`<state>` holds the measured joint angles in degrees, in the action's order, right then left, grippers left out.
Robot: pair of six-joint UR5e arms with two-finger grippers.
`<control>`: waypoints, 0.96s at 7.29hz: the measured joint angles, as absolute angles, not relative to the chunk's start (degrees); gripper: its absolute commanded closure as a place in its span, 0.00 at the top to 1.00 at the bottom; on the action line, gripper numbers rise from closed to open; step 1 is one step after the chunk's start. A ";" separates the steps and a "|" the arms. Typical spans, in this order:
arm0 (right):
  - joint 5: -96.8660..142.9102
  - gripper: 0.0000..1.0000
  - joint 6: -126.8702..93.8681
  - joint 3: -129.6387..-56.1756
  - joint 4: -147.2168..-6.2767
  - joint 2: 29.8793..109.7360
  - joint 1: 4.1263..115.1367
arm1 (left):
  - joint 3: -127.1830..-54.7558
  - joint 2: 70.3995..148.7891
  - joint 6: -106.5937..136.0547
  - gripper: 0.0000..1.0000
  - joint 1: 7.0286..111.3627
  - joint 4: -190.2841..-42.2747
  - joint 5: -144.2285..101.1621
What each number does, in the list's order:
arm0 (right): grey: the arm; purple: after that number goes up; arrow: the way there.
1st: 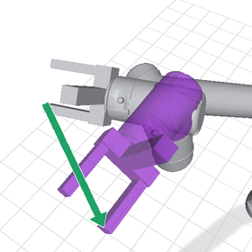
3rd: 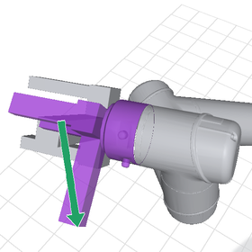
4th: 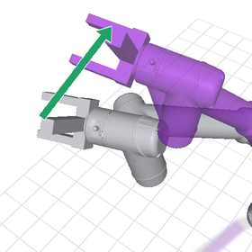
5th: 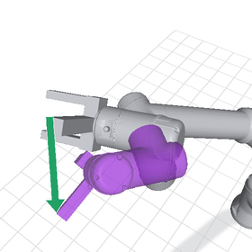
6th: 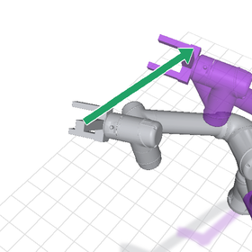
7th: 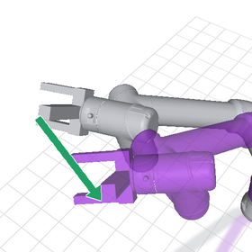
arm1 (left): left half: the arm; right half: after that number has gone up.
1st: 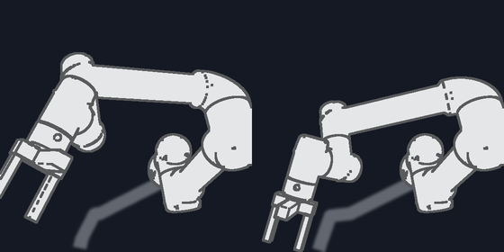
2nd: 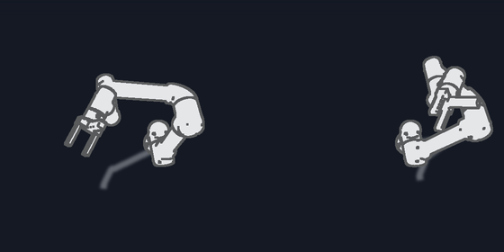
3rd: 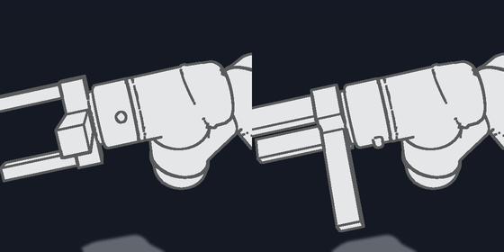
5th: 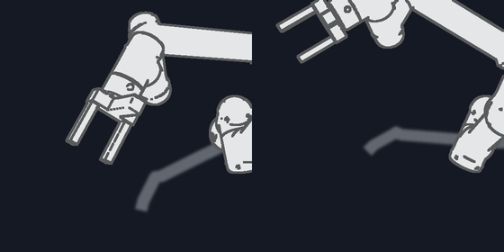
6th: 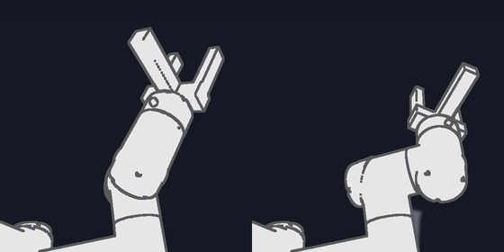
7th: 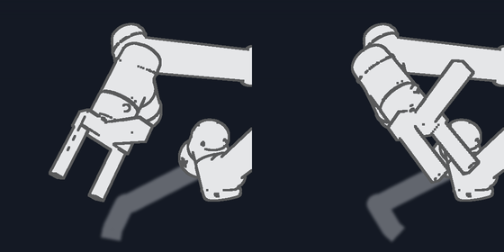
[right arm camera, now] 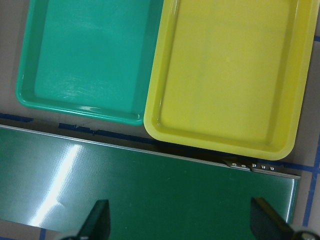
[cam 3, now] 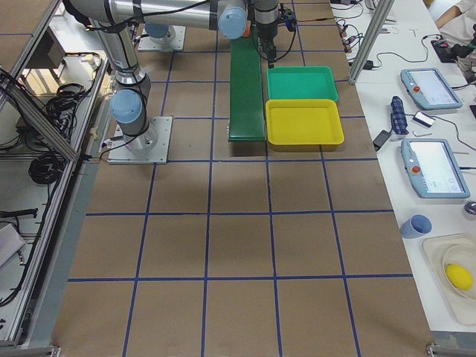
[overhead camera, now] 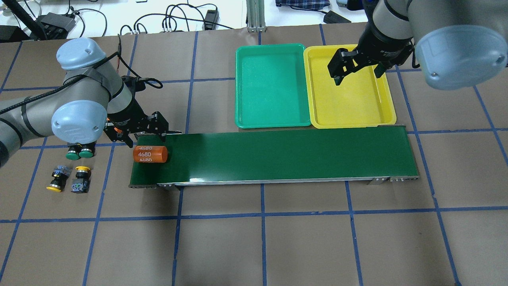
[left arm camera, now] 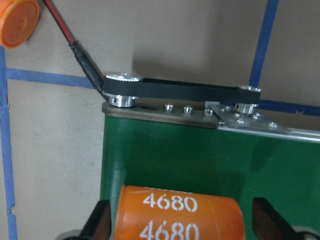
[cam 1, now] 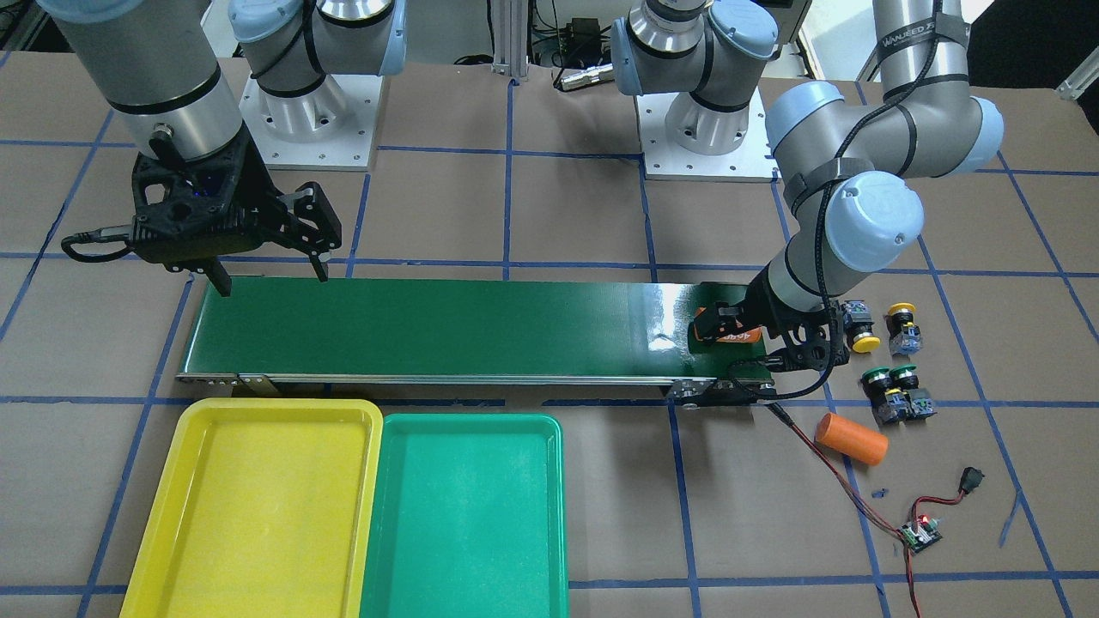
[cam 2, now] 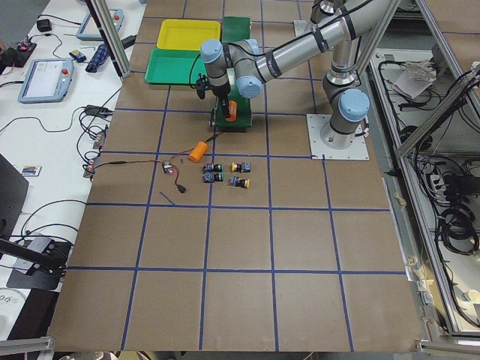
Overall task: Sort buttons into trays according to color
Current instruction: 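Release the orange cell on the belt and raise the left gripper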
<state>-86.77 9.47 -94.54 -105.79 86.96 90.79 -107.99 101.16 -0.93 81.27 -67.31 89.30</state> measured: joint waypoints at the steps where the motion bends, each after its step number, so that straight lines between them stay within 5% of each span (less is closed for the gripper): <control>1: -86.77 1.00 9.69 -96.48 -108.25 86.88 90.79 | -106.20 100.23 -1.39 1.00 80.29 -67.34 89.86; 7: -87.13 1.00 6.25 -99.23 -110.92 88.08 92.16 | -96.34 109.76 -21.34 1.00 67.99 -61.46 91.10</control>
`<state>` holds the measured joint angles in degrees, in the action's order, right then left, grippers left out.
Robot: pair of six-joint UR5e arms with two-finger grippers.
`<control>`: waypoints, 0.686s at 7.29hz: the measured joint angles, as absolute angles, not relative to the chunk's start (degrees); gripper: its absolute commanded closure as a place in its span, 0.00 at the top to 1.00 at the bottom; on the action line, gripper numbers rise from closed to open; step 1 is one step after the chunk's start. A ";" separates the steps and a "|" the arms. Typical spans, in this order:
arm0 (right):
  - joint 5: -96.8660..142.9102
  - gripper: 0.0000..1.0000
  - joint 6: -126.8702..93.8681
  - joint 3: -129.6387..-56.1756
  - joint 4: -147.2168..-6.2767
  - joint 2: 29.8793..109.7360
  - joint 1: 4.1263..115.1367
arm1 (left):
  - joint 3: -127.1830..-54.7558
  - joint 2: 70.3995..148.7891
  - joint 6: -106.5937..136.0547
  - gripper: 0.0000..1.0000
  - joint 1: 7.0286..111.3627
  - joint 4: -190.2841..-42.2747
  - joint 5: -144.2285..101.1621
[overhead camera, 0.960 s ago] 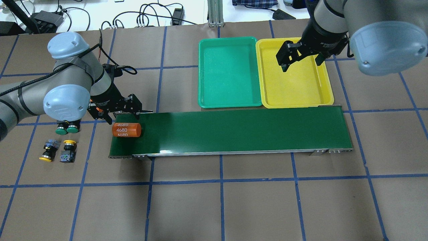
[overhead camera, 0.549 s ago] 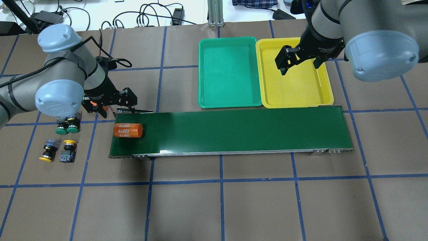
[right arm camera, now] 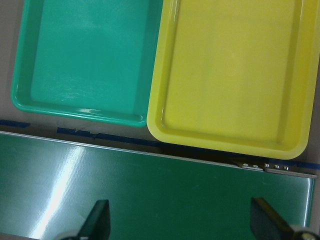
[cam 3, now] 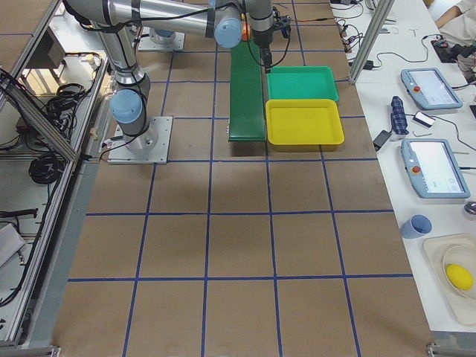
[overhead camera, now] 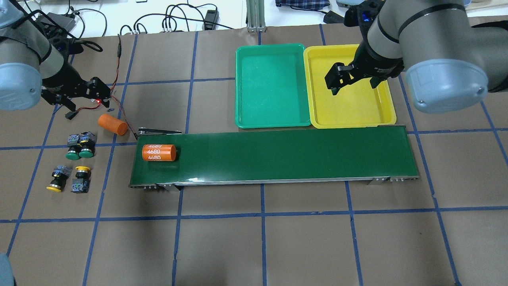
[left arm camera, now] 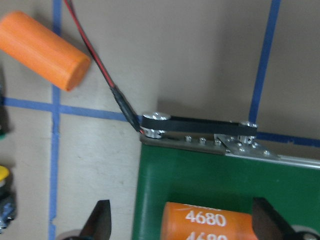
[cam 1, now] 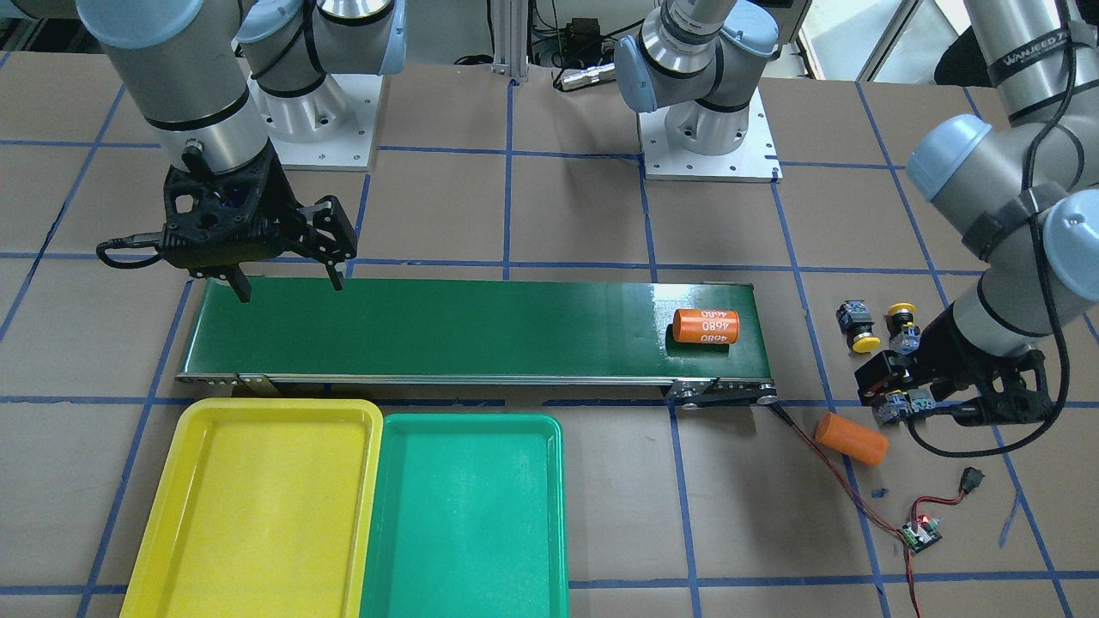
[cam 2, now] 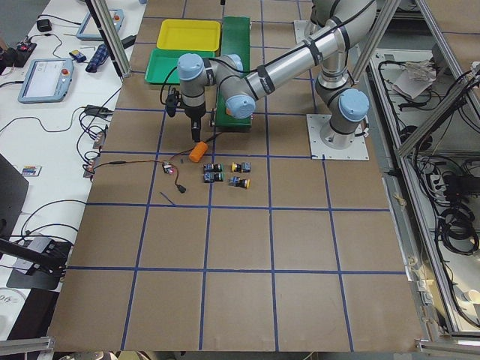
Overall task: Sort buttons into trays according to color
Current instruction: 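Release the orange cell on the belt and raise the left gripper, then grasp the second orange cell near the belt end with the left gripper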
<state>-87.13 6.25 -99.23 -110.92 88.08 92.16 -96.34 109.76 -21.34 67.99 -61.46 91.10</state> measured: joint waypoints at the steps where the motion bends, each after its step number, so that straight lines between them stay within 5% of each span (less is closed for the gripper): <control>1: -87.42 1.00 6.01 -99.18 -110.81 88.09 92.86 | -96.21 112.25 -24.74 1.00 67.81 -59.49 91.08; 5: -87.37 1.00 5.87 -99.68 -110.03 88.40 93.33 | -96.13 117.73 -32.79 1.00 67.69 -55.50 90.79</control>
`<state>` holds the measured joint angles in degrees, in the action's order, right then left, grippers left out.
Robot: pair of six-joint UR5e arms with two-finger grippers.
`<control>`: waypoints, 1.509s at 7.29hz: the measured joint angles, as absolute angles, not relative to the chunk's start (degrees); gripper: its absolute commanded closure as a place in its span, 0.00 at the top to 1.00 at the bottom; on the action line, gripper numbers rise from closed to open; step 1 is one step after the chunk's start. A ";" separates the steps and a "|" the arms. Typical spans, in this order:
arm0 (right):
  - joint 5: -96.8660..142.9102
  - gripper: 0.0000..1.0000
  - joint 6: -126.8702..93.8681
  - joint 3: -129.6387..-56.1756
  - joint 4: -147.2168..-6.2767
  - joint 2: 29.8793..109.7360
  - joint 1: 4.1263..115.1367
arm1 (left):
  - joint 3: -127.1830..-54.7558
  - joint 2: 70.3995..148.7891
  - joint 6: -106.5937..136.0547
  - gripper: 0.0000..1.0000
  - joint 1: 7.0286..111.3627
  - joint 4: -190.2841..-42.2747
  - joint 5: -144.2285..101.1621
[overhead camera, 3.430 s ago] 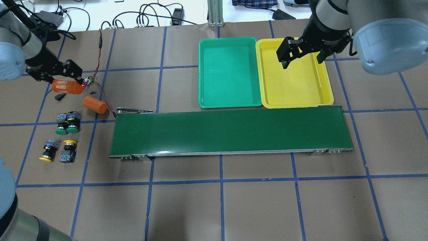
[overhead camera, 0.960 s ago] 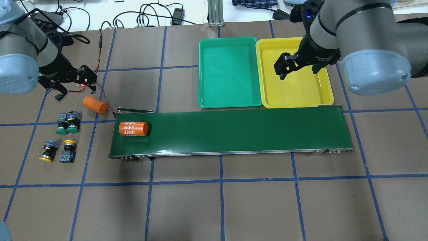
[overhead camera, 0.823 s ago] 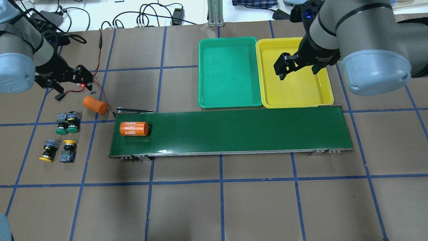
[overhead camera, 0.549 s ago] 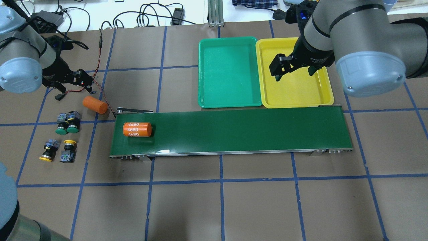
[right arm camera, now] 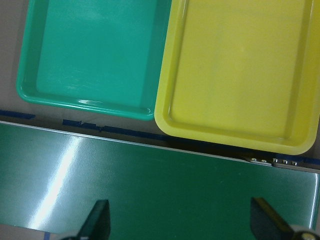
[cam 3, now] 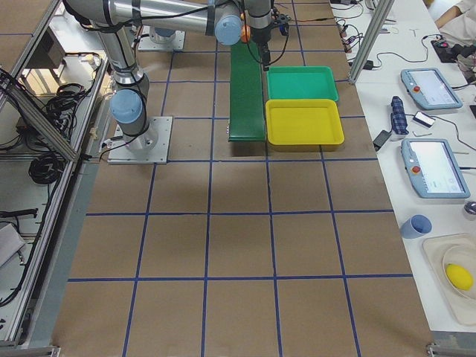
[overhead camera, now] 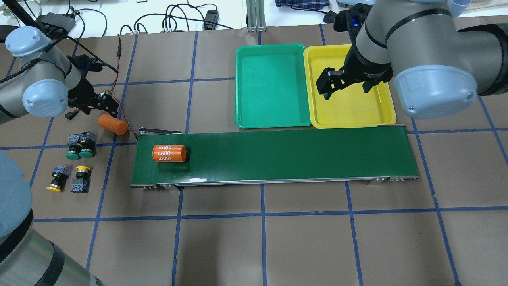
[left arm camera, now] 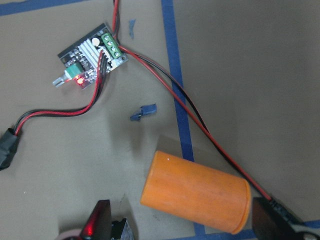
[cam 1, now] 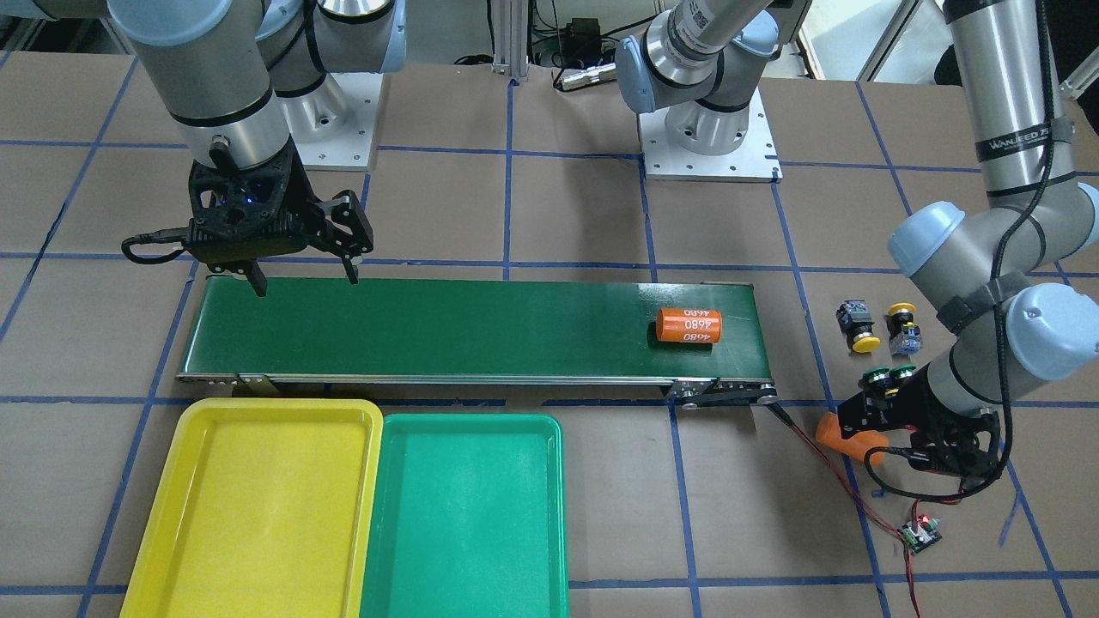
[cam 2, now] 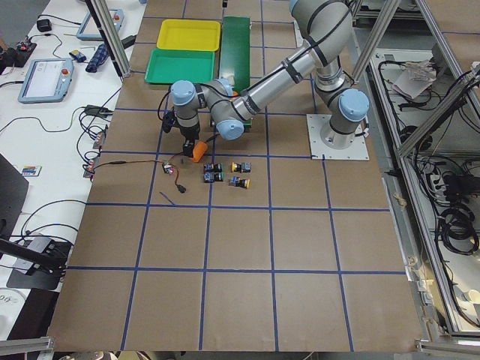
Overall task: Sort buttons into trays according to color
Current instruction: 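Grasp the second orange cell near the belt end with the left gripper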
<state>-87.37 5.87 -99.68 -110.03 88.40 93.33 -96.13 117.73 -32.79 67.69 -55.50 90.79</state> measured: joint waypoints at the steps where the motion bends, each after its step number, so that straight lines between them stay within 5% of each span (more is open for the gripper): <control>1: -87.23 1.00 5.83 -99.70 -109.31 88.51 93.34 | -96.13 118.01 -33.44 1.00 67.75 -55.41 90.74; 11: -91.71 1.00 7.03 -99.67 -110.58 88.08 93.38 | -96.77 120.03 -35.11 1.00 67.93 -55.50 87.62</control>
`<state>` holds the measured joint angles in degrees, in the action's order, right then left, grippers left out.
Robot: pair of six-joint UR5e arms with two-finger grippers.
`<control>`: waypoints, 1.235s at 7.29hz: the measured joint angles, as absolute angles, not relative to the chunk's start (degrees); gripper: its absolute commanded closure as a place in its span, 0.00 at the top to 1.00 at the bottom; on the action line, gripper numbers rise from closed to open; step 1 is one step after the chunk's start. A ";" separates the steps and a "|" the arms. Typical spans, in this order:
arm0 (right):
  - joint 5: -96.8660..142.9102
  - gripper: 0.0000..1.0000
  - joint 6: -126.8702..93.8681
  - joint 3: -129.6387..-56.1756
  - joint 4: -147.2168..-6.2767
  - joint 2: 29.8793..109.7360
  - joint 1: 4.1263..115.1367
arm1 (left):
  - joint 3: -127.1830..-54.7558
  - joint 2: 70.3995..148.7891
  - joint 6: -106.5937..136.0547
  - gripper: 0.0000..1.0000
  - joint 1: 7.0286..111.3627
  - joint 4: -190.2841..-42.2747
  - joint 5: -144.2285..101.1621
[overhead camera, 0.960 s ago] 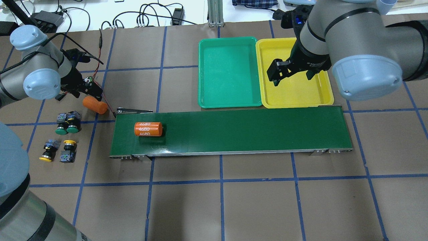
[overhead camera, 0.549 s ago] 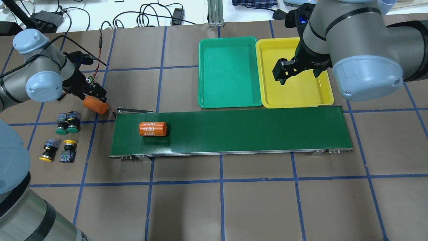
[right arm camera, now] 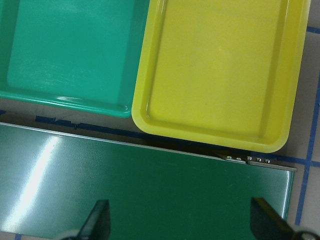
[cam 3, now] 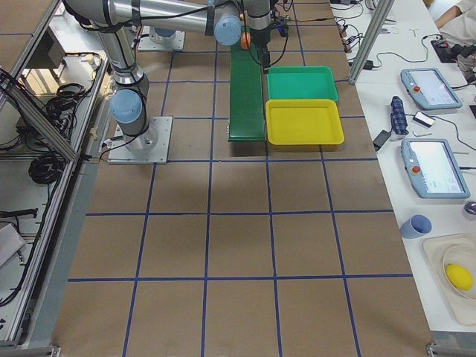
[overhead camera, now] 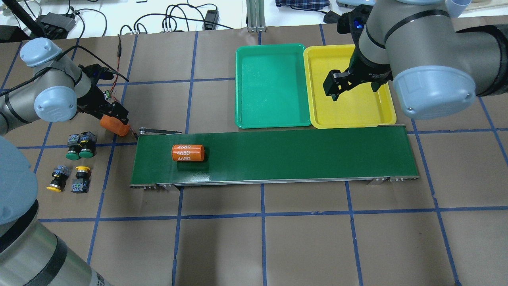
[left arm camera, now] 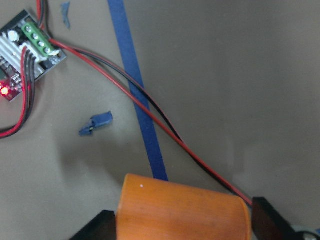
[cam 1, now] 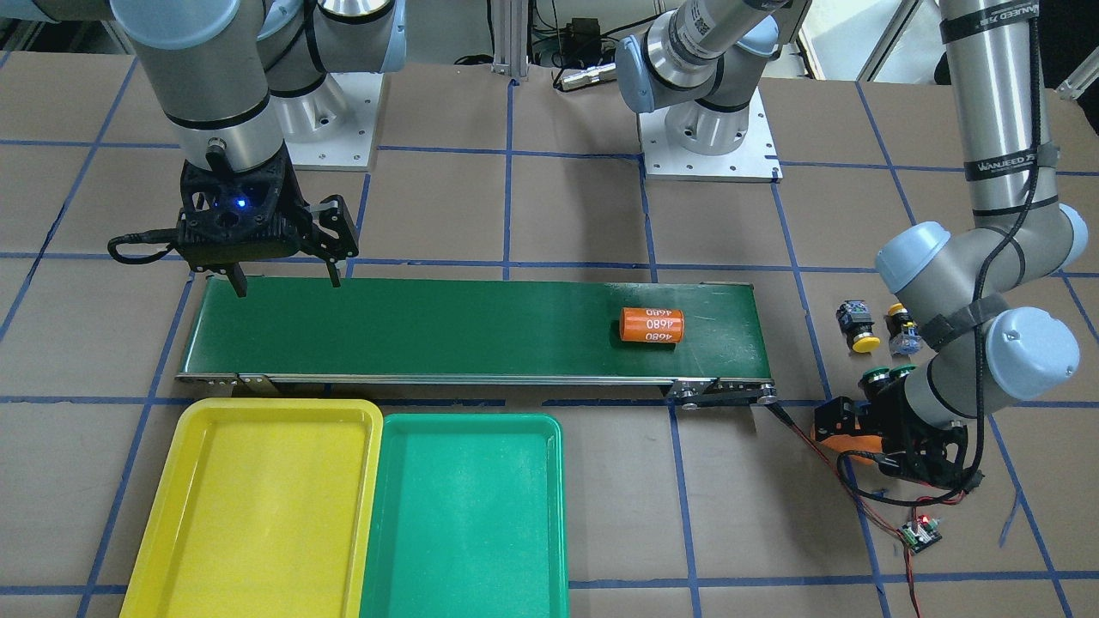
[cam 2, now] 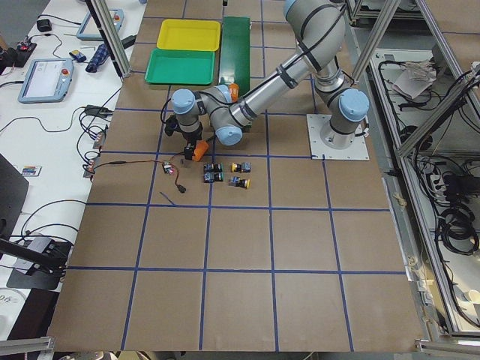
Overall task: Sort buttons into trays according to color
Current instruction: 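Grasp the second orange cell near the belt end with the left gripper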
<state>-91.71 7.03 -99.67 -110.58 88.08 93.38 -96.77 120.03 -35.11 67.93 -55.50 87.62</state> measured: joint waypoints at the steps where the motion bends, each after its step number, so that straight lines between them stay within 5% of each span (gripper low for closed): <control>1: -91.58 1.00 7.05 -99.67 -110.65 87.95 93.37 | -96.52 119.78 -35.14 1.00 68.06 -55.62 88.09; 9: -91.33 1.00 6.86 -99.41 -110.74 86.54 93.48 | -97.01 119.82 -35.14 1.00 68.65 -55.76 90.05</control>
